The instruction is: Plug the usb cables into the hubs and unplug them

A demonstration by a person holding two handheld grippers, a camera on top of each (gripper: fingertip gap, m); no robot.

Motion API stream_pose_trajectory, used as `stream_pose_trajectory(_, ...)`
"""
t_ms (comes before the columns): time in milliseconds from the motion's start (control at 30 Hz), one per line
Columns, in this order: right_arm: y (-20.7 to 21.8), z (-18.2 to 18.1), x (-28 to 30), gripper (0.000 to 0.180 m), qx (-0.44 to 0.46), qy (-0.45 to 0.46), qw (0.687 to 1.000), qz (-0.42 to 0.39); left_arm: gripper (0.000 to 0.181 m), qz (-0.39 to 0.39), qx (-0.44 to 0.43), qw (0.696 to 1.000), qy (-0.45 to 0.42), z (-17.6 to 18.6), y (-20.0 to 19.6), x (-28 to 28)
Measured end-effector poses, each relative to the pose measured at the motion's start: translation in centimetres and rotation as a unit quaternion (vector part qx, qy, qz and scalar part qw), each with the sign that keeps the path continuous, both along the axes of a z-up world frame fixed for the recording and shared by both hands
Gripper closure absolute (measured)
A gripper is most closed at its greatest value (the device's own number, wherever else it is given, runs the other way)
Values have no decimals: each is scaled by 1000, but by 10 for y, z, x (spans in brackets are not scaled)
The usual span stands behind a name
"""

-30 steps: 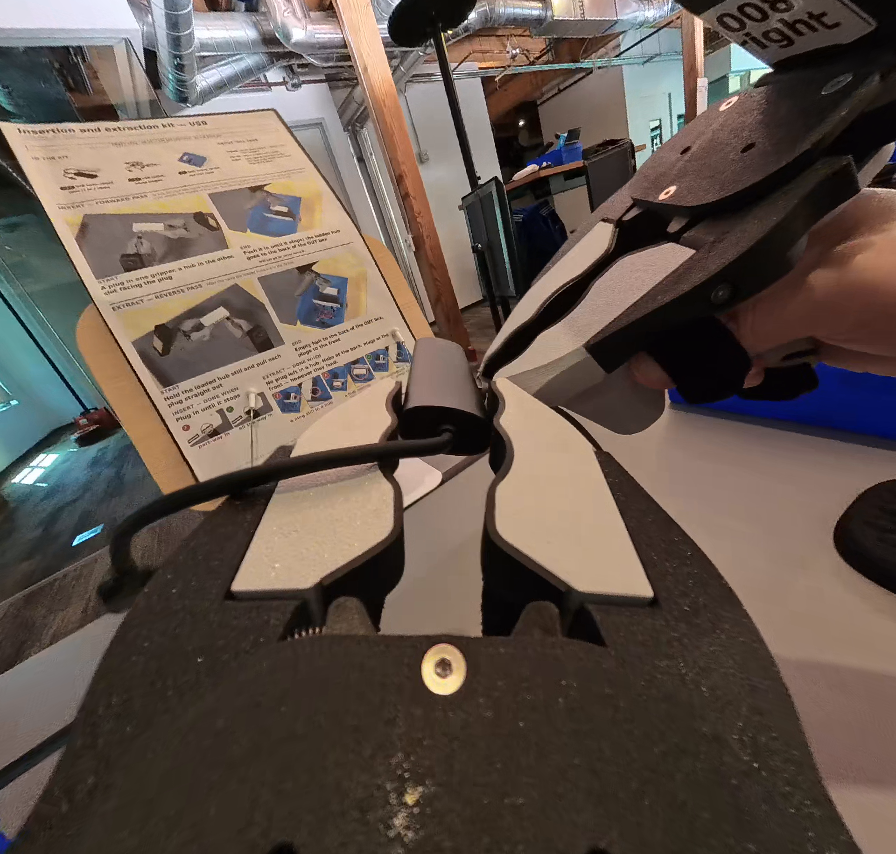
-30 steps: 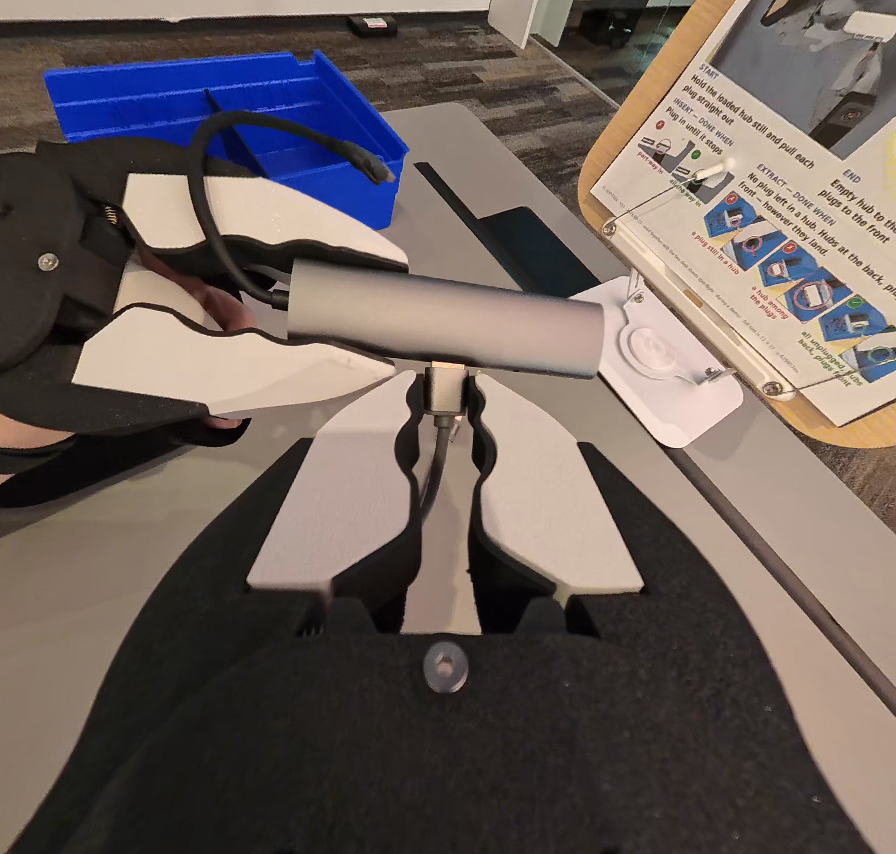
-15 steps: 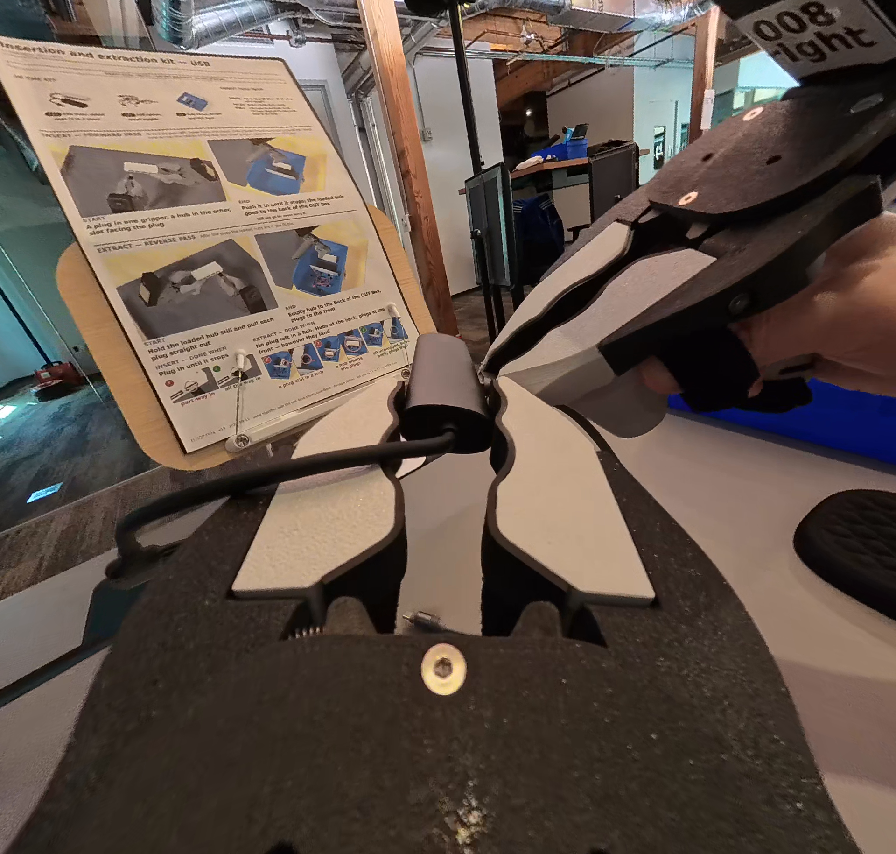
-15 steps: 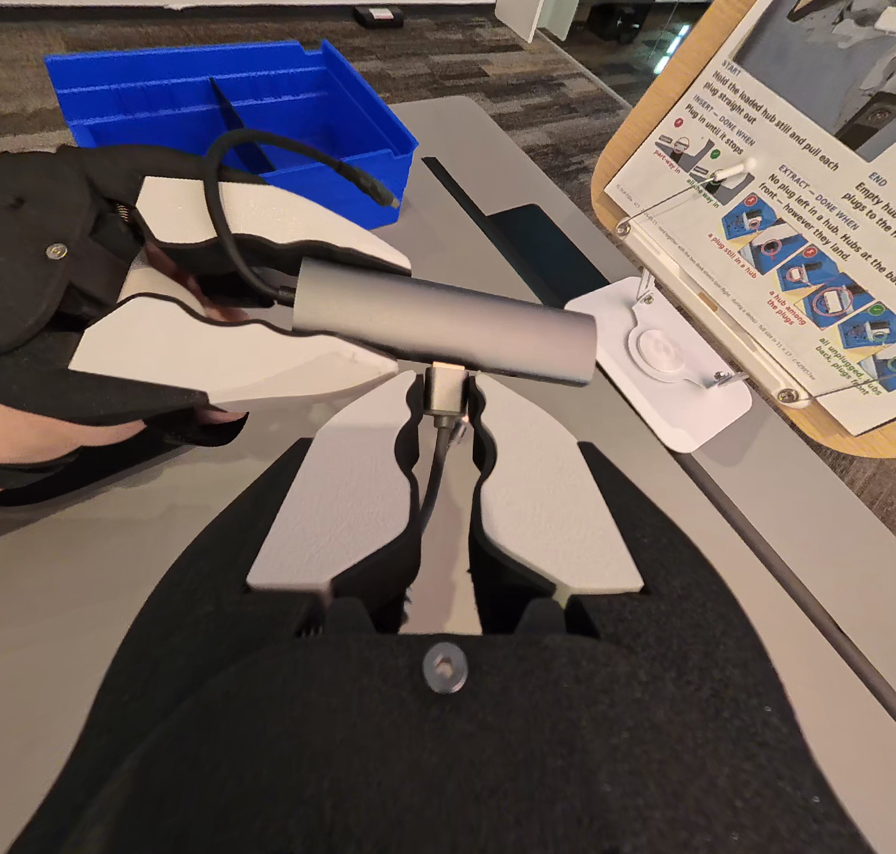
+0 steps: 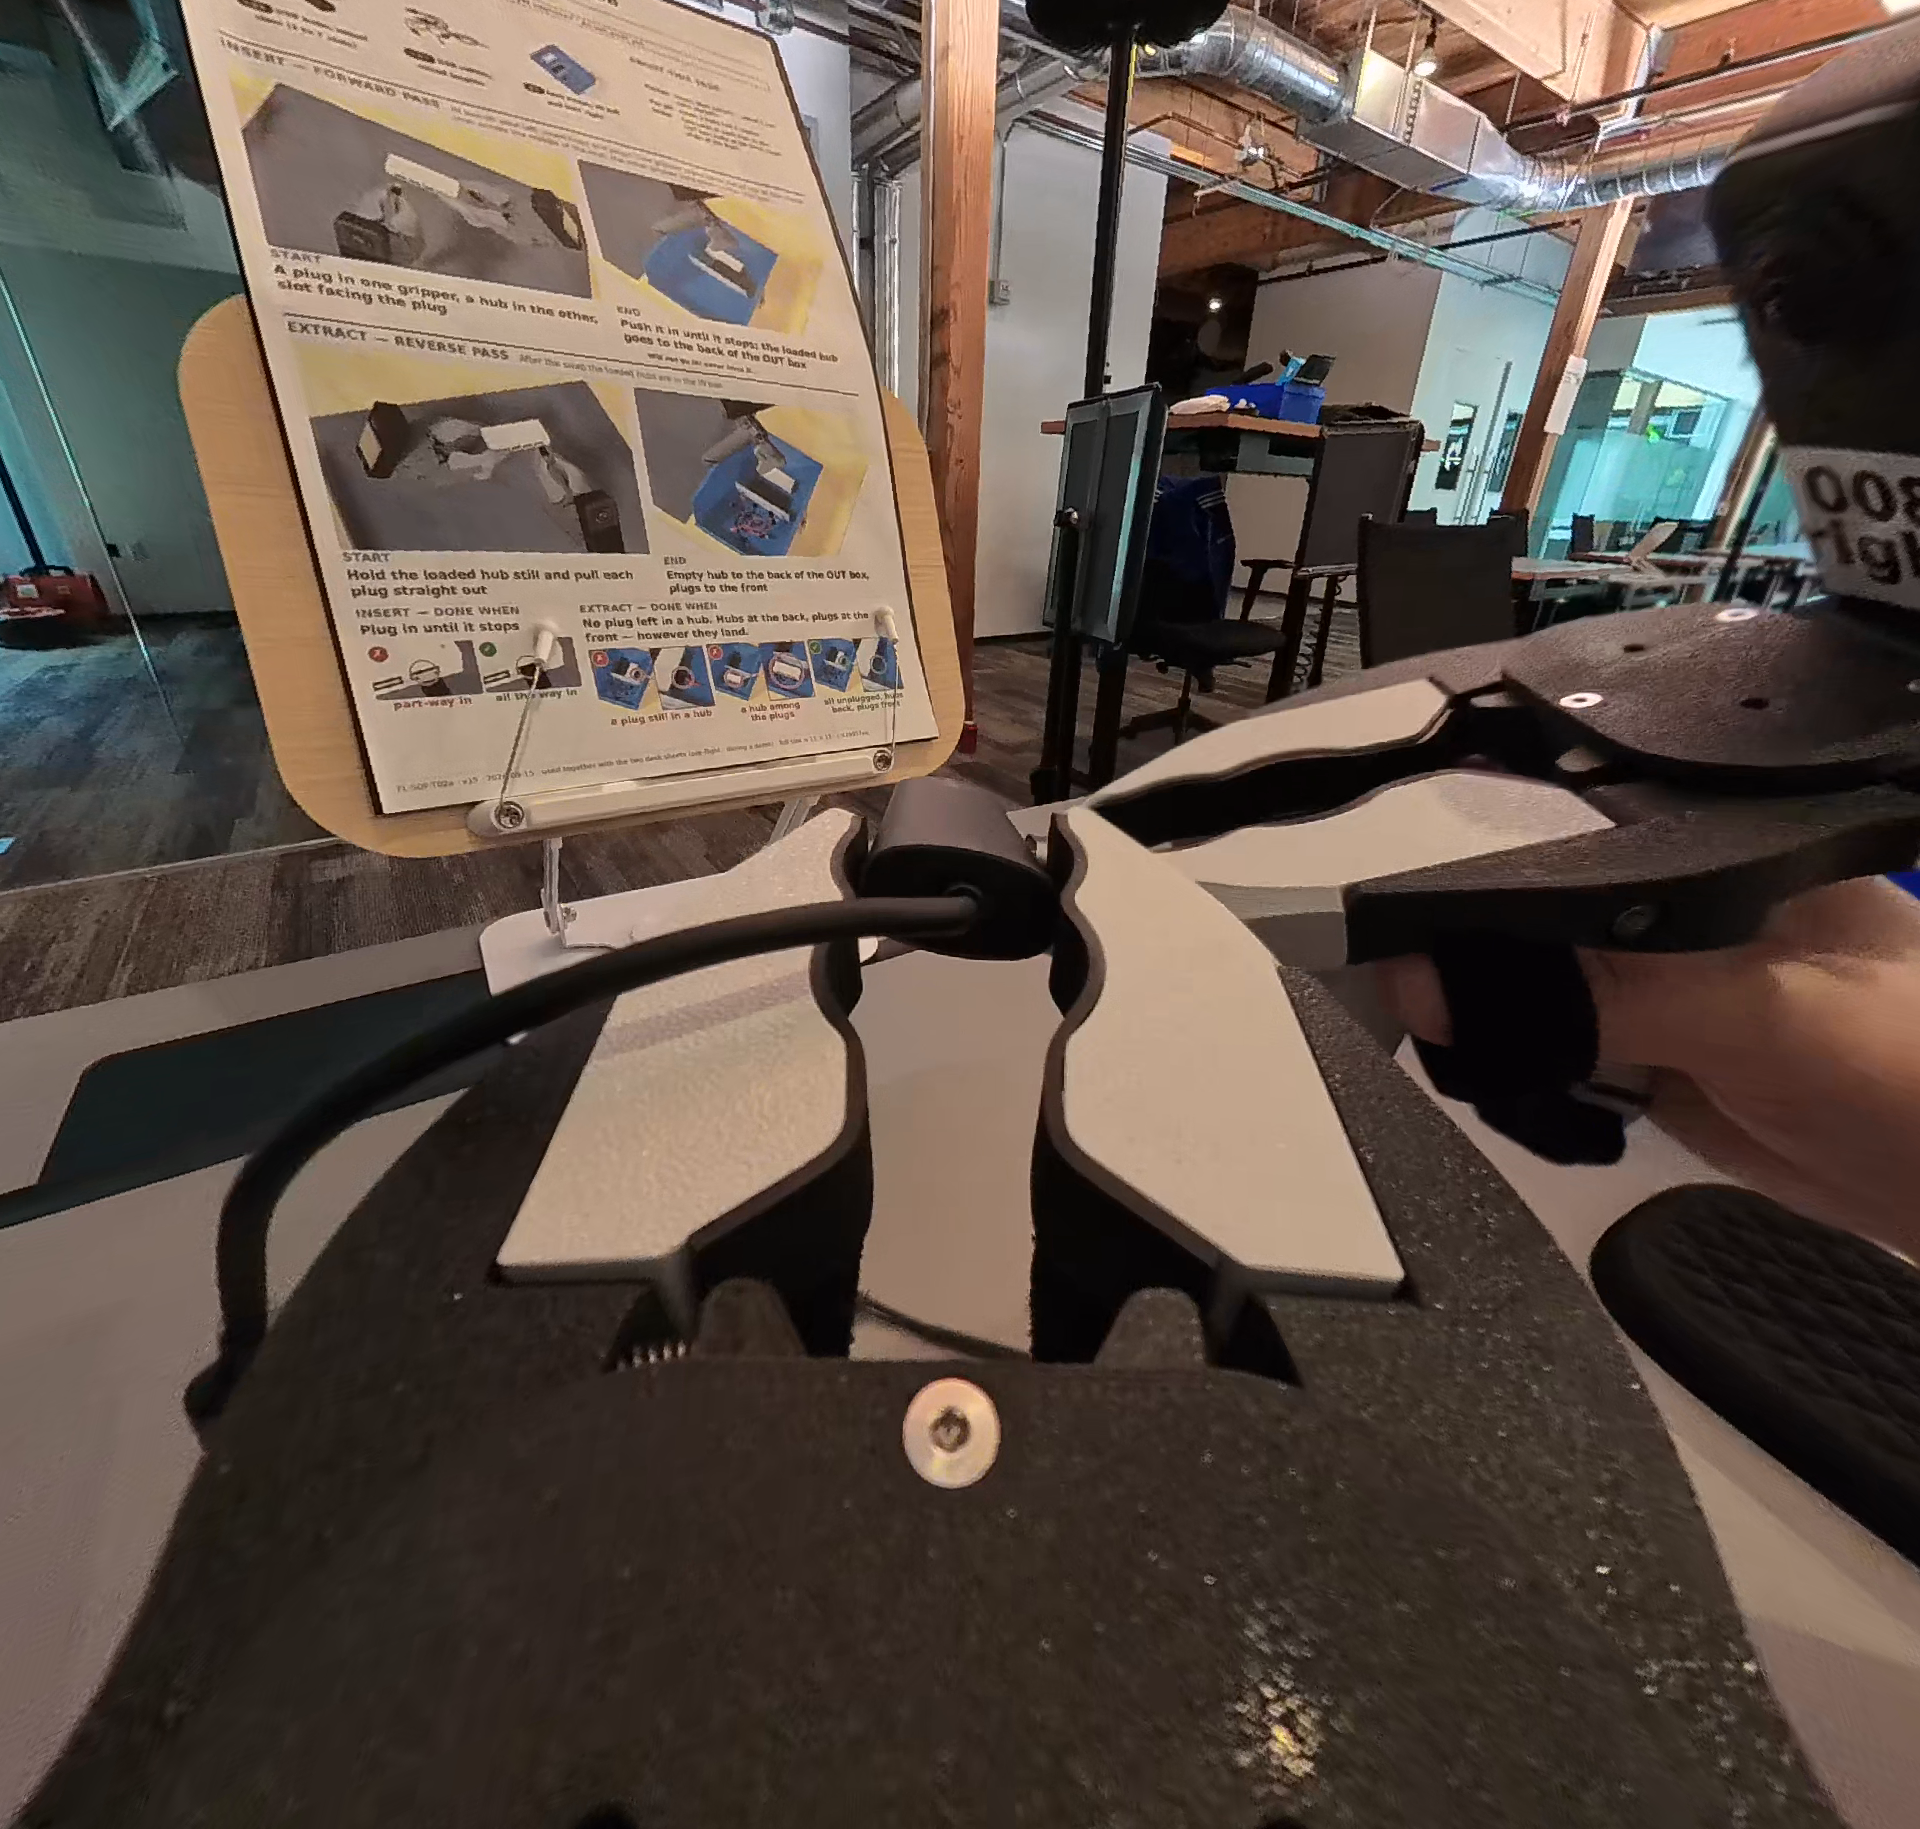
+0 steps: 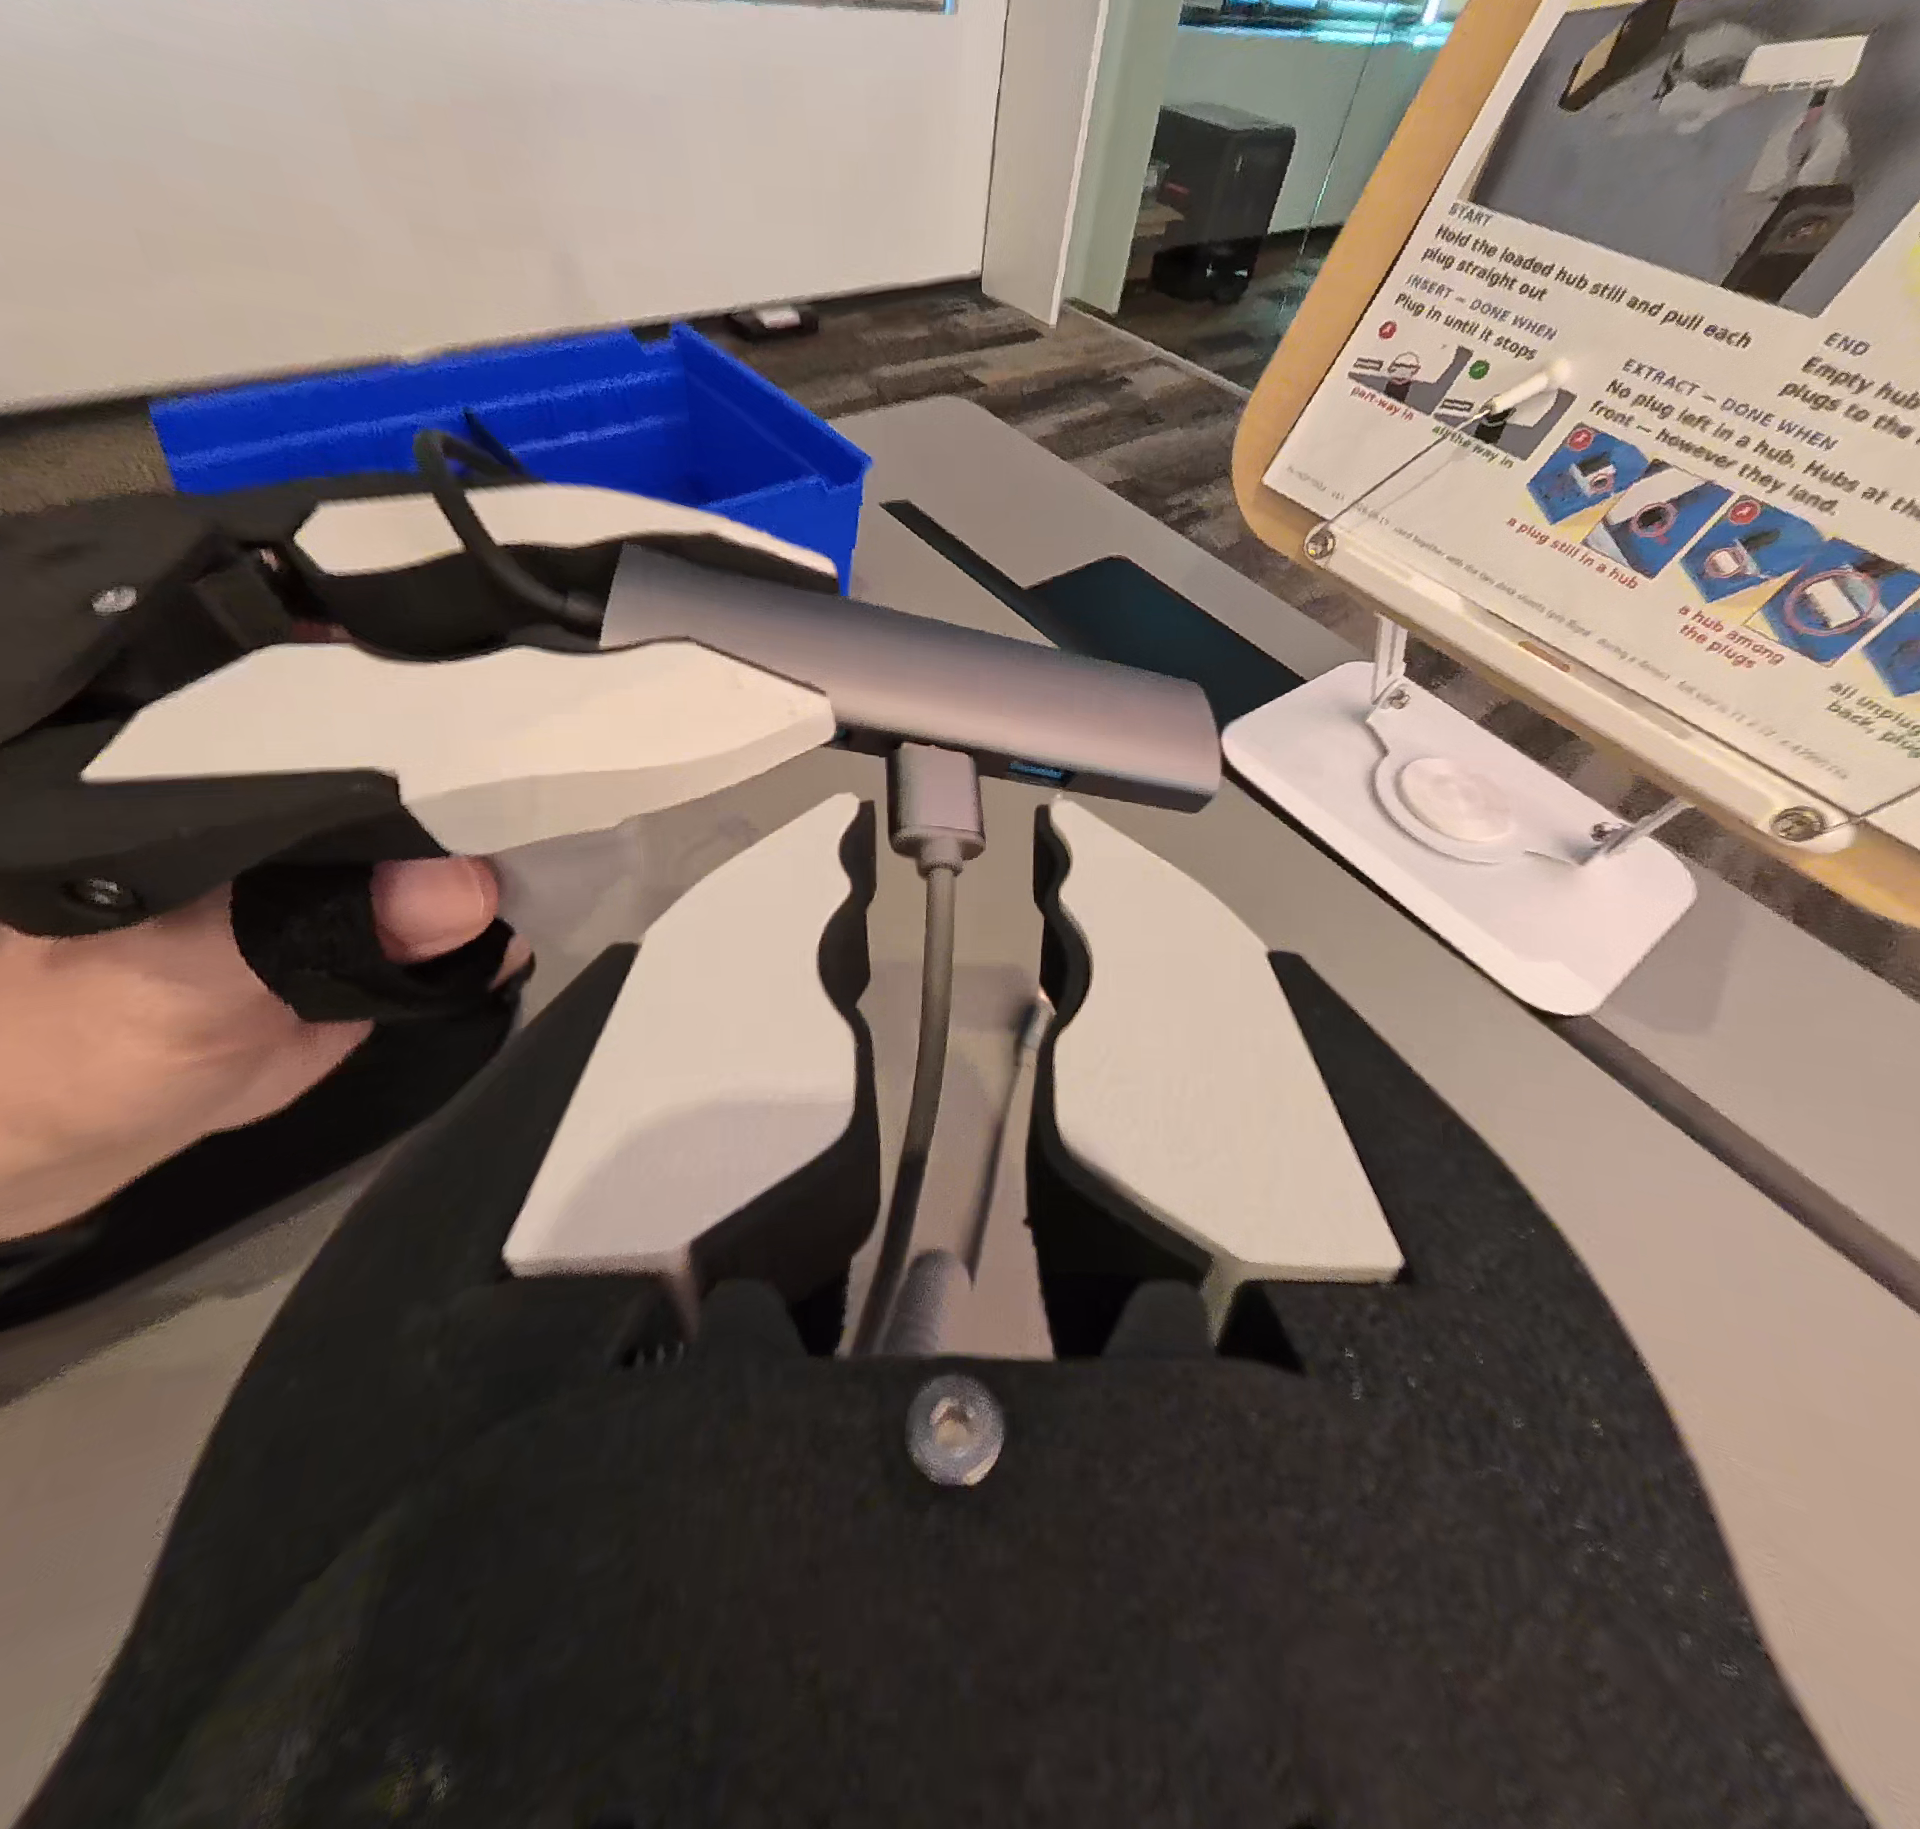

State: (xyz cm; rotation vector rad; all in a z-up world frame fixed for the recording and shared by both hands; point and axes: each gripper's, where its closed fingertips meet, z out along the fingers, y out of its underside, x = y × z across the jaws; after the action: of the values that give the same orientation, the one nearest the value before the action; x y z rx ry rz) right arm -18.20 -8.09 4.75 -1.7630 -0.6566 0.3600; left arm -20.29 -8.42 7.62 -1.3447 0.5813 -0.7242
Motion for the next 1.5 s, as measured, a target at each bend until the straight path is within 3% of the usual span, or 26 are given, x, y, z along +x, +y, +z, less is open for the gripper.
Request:
stream_pose_trajectory(300,-1,11,-7,160,62,72,995,17,148,-2,-3,1000,-23,5,-3,-2)
stream_pose_trajectory(833,-6,0,3,163,26,26,999,39,148,-34,-22,996,77,-14,-9,9)
stream_pose_trajectory(1500,-9,5,2,163,30,-27,999,37,148,-14,9,999,42,-5,-12,5)
